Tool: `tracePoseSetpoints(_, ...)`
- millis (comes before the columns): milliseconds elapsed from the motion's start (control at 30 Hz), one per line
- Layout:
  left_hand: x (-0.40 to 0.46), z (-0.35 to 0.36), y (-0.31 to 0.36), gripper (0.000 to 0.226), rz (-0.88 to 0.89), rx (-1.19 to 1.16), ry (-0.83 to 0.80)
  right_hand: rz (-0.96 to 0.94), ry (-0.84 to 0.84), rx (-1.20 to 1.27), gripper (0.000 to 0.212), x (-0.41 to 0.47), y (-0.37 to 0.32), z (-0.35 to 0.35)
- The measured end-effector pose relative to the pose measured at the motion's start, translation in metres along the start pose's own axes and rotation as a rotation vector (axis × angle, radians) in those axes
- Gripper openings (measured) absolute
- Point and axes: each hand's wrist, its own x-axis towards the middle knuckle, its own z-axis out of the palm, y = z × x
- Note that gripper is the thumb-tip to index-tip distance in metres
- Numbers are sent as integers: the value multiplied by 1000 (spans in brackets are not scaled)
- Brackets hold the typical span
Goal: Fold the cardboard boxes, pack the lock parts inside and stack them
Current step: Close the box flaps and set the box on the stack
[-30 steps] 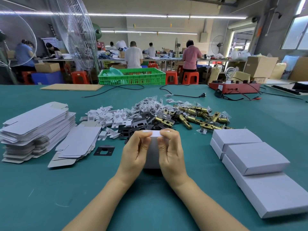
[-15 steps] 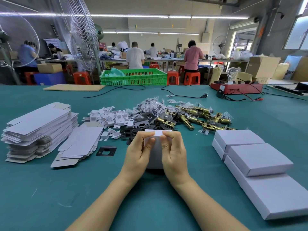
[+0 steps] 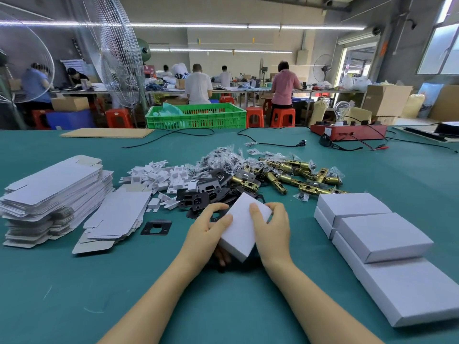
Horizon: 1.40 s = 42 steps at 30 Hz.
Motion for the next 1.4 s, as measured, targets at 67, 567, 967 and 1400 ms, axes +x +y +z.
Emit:
tracePoseSetpoints(67,2,0,0,8,-20,21,48,-50,-46,-134,29,0,1,3)
tracePoseSetpoints(567,9,-6,0,66,-65,-222,59,-108,-600,-714,104,8,-37,-19)
tracePoseSetpoints(967,8,0,6,75,-133,-201,-8,-152,-470,-981,87,-9,-122,-92)
tracePoseSetpoints(1400,6,5,7,63,-121,-111,-13,295,-65,-1219,91,-52,-81,-216)
